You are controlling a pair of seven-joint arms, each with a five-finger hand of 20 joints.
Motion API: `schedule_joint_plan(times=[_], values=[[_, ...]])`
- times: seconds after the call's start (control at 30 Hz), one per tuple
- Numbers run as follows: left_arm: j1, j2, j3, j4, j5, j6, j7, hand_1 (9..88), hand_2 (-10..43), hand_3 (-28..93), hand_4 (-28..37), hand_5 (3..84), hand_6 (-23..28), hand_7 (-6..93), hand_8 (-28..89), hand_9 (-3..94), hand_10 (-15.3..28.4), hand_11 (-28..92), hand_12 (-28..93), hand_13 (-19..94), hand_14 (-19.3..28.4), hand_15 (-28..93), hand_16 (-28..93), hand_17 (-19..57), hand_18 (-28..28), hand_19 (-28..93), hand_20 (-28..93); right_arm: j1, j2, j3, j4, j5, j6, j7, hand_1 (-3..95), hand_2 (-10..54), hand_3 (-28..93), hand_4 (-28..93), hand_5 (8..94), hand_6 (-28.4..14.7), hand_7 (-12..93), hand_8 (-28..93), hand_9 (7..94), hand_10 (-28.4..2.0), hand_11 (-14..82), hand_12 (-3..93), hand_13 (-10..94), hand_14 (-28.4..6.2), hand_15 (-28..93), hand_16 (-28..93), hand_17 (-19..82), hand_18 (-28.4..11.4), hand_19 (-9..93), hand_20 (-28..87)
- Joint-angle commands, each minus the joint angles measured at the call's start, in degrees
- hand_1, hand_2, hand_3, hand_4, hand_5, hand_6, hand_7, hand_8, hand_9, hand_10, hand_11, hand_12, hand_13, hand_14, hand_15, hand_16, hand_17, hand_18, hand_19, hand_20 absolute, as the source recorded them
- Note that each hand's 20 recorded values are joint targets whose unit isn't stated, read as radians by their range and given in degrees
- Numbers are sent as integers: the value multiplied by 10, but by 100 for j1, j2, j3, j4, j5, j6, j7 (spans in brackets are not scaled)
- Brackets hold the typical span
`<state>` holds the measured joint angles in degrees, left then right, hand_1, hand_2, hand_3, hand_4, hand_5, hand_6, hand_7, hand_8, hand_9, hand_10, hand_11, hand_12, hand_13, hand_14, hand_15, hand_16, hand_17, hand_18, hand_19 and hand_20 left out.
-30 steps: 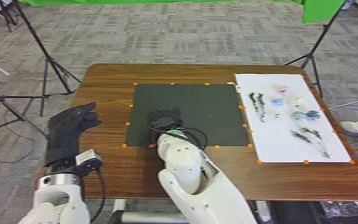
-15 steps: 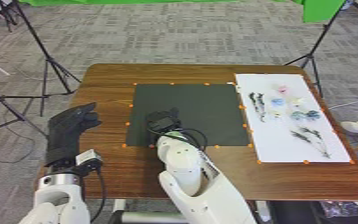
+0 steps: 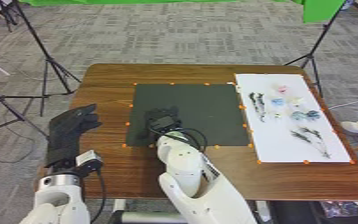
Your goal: Arrange flowers
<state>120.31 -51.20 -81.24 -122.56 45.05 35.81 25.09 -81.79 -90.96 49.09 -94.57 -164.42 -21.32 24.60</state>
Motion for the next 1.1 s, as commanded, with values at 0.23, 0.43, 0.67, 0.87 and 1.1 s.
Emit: schedule_joint_plan(times=[0.23,0.43,0.67,0.87,1.1], values=[[879,186,-487,-250,-335,371,573,292,91,785,-168,556,173,216,-103,467,253,528,146,404,284,846,-212,10,276,610,456,494,476,-228,-815,685,246,-62,153,23,669,-209,689,-120,263,-67,591,-269,626,326,519,-279,852,278,118,-284,639,367],[1785,104,-1144,-453,-839,758,1439,278,77,795,-185,538,171,202,-102,428,248,518,140,351,284,844,-221,-20,263,583,454,760,1445,-223,-1464,1279,422,18,159,46,692,-206,665,-124,231,-72,559,-281,596,311,498,-283,840,264,91,-284,627,375],[2222,-44,-1449,-545,-766,667,1477,267,66,813,-198,521,163,197,-99,410,243,506,132,331,284,839,-227,-33,253,560,462,495,2806,294,-2353,2093,976,599,162,51,703,-206,660,-122,228,-71,555,-283,586,303,493,-284,835,253,87,-284,634,368],[2344,-101,-1490,-540,-639,488,1290,268,60,821,-195,532,165,199,-99,426,246,514,134,338,284,840,-228,-33,249,552,466,2,3470,947,-2580,2342,1270,932,179,46,727,-205,657,-118,227,-72,556,-281,587,303,494,-284,837,247,84,-284,647,352],[2360,-142,-1599,-594,-450,291,983,273,58,822,-187,533,166,198,-99,432,248,515,136,343,284,842,-224,-32,249,551,472,-695,3885,1742,-2636,2358,1400,1306,205,35,760,-202,645,-111,235,-75,551,-279,587,304,491,-279,835,245,81,-284,656,335]])
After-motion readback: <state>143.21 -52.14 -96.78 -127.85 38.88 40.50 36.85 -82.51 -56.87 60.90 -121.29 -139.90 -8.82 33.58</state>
